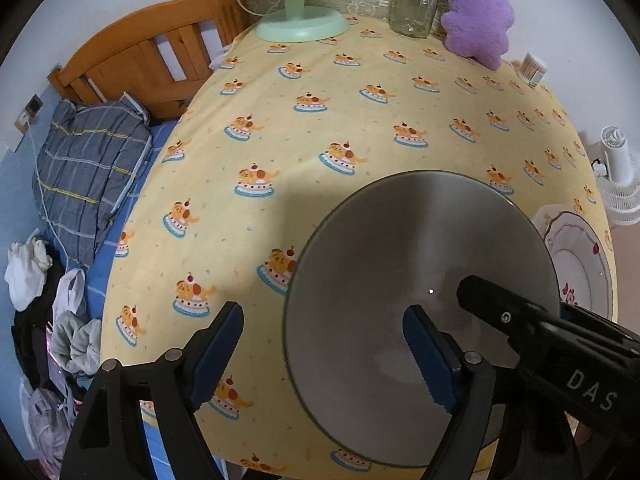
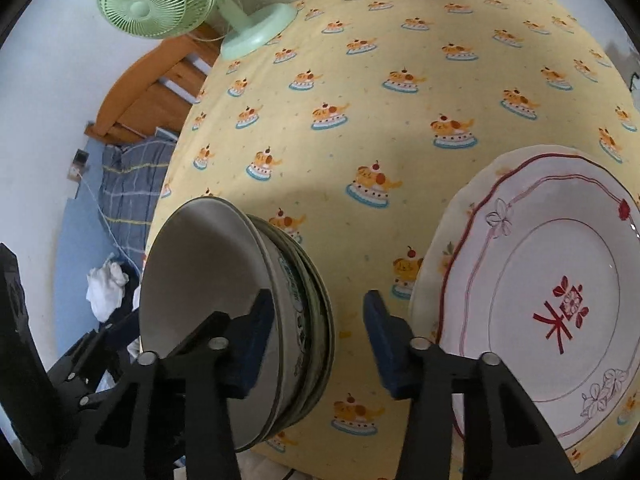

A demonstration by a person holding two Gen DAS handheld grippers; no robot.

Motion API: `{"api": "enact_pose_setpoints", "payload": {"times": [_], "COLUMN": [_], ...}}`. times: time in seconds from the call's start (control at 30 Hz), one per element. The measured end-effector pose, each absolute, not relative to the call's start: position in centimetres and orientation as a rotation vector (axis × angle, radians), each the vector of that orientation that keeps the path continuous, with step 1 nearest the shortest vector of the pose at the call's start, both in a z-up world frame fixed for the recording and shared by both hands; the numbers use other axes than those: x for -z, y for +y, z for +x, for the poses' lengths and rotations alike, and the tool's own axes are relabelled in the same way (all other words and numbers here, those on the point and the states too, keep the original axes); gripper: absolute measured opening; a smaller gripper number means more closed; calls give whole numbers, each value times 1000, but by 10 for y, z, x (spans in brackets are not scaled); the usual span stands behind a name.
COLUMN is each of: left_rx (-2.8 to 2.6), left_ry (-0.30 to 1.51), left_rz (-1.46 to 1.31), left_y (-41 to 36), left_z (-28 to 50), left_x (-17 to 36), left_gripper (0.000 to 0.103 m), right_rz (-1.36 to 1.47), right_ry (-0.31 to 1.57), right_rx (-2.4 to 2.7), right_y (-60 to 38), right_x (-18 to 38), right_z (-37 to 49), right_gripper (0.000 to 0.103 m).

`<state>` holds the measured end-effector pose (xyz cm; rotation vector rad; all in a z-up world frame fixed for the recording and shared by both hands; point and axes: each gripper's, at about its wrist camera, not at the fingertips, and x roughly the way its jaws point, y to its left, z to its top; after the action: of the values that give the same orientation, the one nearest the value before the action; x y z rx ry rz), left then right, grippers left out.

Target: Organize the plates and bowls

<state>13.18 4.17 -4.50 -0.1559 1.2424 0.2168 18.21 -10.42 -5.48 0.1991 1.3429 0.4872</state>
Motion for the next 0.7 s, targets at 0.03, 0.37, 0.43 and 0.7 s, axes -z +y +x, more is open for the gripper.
{"api": "enact_pose_setpoints", "payload": {"times": [0.03, 0.37, 0.43, 0.7], "left_rx": [-207, -38, -6, 124], "left_ry": [1246, 1267, 1267, 1241], "left_rz": [-155, -165, -178, -235], "left_y": [41, 48, 51, 58], "left_z": [133, 148, 148, 151], "left_x": [46, 59, 62, 70], "left_gripper": [82, 75, 73, 66], "right_rz": [191, 222, 222, 256], "right_ry": [1343, 1375, 1378, 1378], "right_rx": [-485, -377, -353, -274], "right_y": [-103, -103, -100, -97], "right_x": [54, 60, 60, 62], "right_z": [182, 182, 181, 177], "right_gripper": [43, 41, 40, 40]}}
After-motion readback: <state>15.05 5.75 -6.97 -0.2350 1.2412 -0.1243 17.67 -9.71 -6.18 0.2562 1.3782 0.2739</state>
